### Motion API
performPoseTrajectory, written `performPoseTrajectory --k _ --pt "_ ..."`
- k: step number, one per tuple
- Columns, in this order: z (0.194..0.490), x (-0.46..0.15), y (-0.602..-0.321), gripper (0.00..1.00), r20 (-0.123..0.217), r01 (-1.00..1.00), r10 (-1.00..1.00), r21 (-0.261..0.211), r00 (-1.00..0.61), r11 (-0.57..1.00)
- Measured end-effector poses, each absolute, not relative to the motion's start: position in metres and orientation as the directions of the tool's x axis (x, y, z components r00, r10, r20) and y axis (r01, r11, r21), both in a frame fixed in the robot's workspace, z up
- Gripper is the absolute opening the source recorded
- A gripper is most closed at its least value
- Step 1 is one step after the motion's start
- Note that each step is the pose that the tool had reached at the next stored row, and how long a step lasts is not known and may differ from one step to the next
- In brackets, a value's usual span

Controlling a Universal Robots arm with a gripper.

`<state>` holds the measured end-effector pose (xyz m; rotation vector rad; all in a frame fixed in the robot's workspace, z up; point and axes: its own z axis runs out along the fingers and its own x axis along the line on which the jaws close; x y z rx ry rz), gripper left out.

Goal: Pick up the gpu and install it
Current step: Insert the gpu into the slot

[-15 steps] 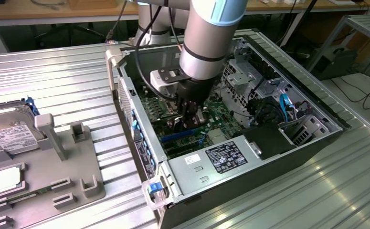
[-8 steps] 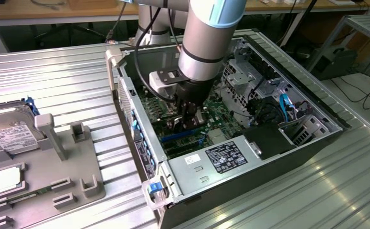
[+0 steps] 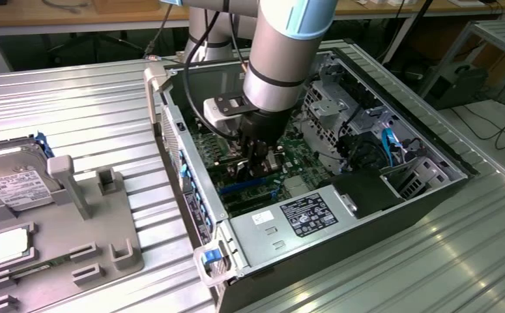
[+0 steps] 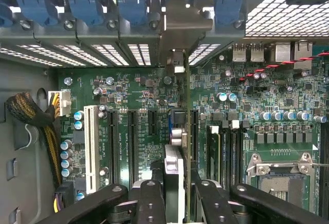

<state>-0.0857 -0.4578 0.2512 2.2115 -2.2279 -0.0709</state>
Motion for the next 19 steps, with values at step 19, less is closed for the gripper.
performPoseTrajectory --k 19 --pt "0.2505 -0.0860 -0.4576 0.28 -0.031 -1.000 -0.999 0.026 -0.008 0.007"
